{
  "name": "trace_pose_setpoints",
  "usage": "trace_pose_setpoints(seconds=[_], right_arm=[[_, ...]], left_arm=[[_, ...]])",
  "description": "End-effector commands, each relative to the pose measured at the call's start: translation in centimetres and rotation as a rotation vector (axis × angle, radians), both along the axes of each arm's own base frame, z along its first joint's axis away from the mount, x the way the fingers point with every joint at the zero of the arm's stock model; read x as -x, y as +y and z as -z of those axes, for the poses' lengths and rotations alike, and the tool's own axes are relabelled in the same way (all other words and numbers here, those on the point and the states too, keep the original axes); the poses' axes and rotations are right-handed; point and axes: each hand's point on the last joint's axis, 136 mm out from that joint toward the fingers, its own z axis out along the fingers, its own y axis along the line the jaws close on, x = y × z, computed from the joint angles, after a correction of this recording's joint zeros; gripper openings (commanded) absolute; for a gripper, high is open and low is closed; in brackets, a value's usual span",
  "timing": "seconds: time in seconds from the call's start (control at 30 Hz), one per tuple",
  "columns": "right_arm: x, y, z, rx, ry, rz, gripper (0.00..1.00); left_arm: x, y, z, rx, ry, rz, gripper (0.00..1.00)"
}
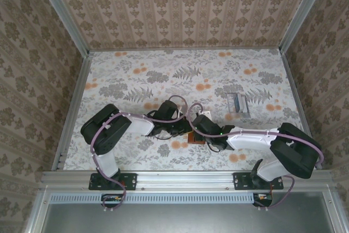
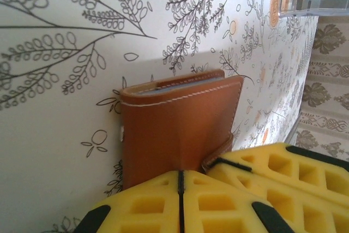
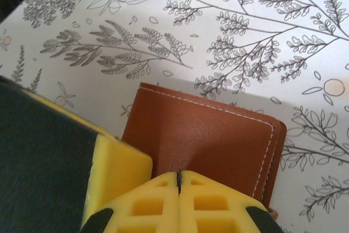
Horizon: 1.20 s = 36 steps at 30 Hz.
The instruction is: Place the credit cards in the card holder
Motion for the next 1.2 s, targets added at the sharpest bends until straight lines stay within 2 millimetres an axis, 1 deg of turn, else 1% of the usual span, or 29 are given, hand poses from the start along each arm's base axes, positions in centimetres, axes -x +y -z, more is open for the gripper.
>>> trace_pose_setpoints(seconds=[0.0, 0.1, 0.27, 0.37, 0.43, 0.6, 0.7, 0.77, 0.83, 0.9, 1.03, 1.1, 1.13, 1.17], right_arm=[[3.7, -1.5, 2.0, 0.095, 0.159, -0.097, 0.0], [3.8, -1.2, 2.4, 0.108, 0.189, -0.142, 0.0], [4.4, -0.6, 4.7, 0.089, 0.244, -0.155, 0.0], [4.5, -0.2, 5.4, 0.057, 0.248, -0.152, 0.0], [4.9, 0.2, 5.2, 0.033, 0.252, -0.185, 0.0], [5.9, 0.2, 4.3, 0.017, 0.267, -0.229, 0.0], [6.4, -0.3, 4.8, 0.032, 0.279, -0.241, 0.0], [6.6, -0.9, 5.6, 0.059, 0.289, -0.238, 0.0], [6.7, -1.2, 6.0, 0.089, 0.297, -0.248, 0.0], [6.6, -1.6, 5.8, 0.099, 0.287, -0.243, 0.0], [6.5, -1.5, 4.8, 0.055, 0.24, -0.242, 0.0], [6.8, -1.7, 5.0, 0.042, 0.235, -0.243, 0.0], [6.7, -1.7, 4.5, 0.017, 0.211, -0.239, 0.0], [6.9, -1.8, 4.5, 0.013, 0.21, -0.239, 0.0]], left_arm=[[0.6, 2.4, 2.9, -0.111, 0.067, -0.053, 0.08], [1.0, 2.7, 3.5, -0.143, 0.074, -0.038, 0.08], [1.3, 2.6, 3.8, -0.15, 0.078, -0.037, 0.08], [1.5, 2.6, 4.1, -0.154, 0.085, -0.038, 0.08], [1.6, 2.7, 4.2, -0.158, 0.089, -0.04, 0.08], [1.8, 3.2, 4.1, -0.193, 0.078, -0.029, 0.08], [1.9, 3.6, 4.3, -0.219, 0.072, -0.021, 0.08], [1.9, 3.8, 4.4, -0.23, 0.067, -0.024, 0.08], [2.0, 4.0, 4.7, -0.237, 0.07, -0.029, 0.08], [2.1, 4.1, 5.0, -0.241, 0.074, -0.035, 0.08], [2.4, 4.0, 5.2, -0.247, 0.077, -0.034, 0.08], [2.5, 4.1, 5.4, -0.253, 0.082, -0.034, 0.08], [2.5, 4.1, 5.5, -0.255, 0.085, -0.035, 0.08], [2.5, 4.1, 5.6, -0.257, 0.085, -0.035, 0.08]])
